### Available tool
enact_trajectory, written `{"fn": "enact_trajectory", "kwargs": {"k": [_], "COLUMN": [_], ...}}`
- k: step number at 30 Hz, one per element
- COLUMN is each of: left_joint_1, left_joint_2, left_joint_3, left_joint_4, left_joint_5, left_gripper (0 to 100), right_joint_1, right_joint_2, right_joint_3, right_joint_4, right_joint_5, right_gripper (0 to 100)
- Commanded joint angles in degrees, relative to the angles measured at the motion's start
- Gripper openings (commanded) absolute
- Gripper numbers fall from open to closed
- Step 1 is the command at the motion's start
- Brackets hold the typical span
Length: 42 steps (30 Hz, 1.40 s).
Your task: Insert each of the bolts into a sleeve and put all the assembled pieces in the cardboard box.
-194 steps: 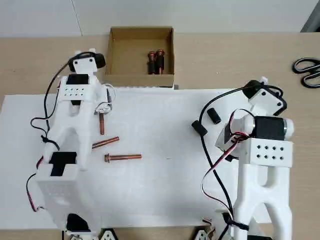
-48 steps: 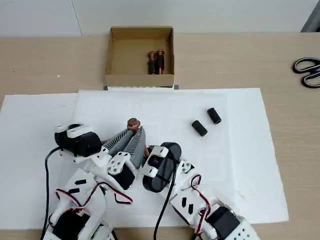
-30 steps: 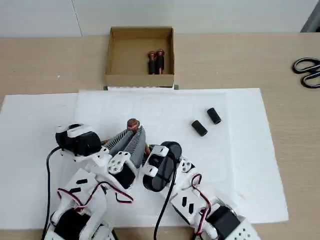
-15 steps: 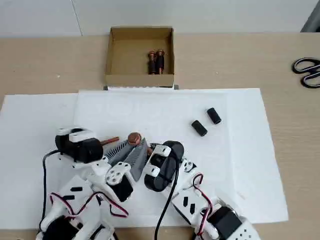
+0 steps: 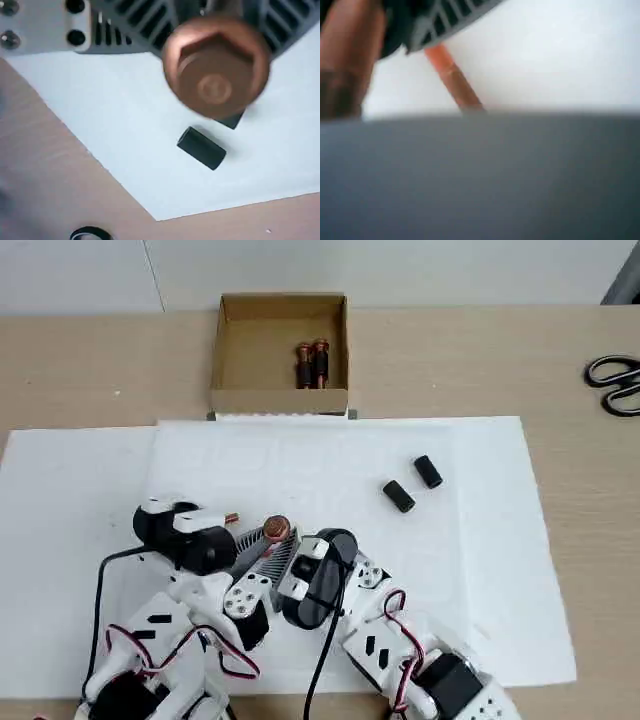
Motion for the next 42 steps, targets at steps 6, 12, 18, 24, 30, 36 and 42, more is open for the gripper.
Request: {"fn": "enact_trajectory", "kwargs": {"k": [6, 12, 18, 24, 30, 36, 42], "left_joint_1": [-2.5, -2.5, -2.5, -2.3, -2.2, -2.2, -3.1], "left_joint_2": [-0.4, -0.4, -0.4, -0.4, -0.4, -0.4, -0.4], "left_joint_3": [-0.4, -0.7, -0.5, -0.4, 0.9, 0.7, 0.3], "left_joint_4": [0.2, -1.9, -4.5, -3.0, -0.6, -3.9, -7.4], "left_joint_5": [-7.8, -11.1, -14.9, -15.0, -14.3, -10.5, -10.5], "left_gripper": [1, 1, 1, 1, 1, 1, 1], "right_joint_1": [-0.4, -0.3, -0.3, -0.1, -0.4, -1.6, -1.4], "right_joint_2": [-0.5, -0.5, -0.5, -0.5, -0.5, -0.5, -0.5], "right_joint_3": [-2.5, -1.2, -1.0, -1.1, -1.2, -0.7, 0.5], "right_joint_4": [0.1, 0.1, 0.1, 0.1, -0.4, 0.0, 0.0], "right_joint_5": [0.6, 0.6, 0.6, 0.7, 0.7, 0.4, 0.4], "right_gripper": [0.2, 0.2, 0.2, 0.2, 0.2, 0.2, 0.2]}}
